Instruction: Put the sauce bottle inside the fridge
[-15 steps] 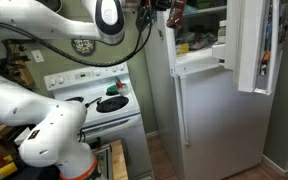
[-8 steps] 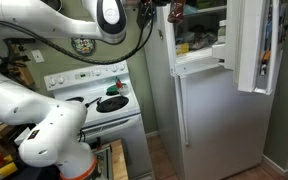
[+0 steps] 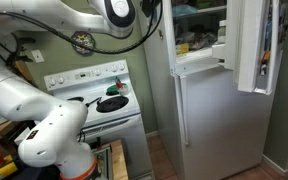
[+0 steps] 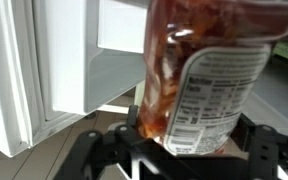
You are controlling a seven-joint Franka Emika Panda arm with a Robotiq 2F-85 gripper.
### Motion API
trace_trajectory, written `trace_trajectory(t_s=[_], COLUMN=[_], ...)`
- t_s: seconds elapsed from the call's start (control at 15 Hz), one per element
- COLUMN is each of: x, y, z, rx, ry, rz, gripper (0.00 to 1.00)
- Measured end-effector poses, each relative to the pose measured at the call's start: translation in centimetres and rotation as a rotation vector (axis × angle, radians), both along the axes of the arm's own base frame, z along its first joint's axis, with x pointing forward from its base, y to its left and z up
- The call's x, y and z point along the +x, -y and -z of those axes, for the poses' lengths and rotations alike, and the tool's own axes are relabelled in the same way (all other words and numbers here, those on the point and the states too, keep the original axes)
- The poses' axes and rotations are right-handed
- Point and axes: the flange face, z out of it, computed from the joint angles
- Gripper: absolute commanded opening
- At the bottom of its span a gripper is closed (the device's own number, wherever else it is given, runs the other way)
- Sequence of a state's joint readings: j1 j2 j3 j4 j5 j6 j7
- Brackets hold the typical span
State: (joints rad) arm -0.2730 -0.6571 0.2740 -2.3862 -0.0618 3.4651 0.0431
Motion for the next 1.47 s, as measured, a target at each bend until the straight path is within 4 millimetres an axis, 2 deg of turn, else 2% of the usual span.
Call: trace_trajectory(t_s=[0.4,0.87,1.2,1.47], x=[1.1,4.3,7.0,9.0], y=[0.7,0.7,0.5,0.5], z=[-3.3,-5.8,-6.4,-5.9], rx=[0.002,0.046,0.076,0.069], ry=[0.171,0.279,0.292,0.28], rz=[-0.012,0.002,0.016,0.024], gripper=[0.6,0.6,0.6,0.6])
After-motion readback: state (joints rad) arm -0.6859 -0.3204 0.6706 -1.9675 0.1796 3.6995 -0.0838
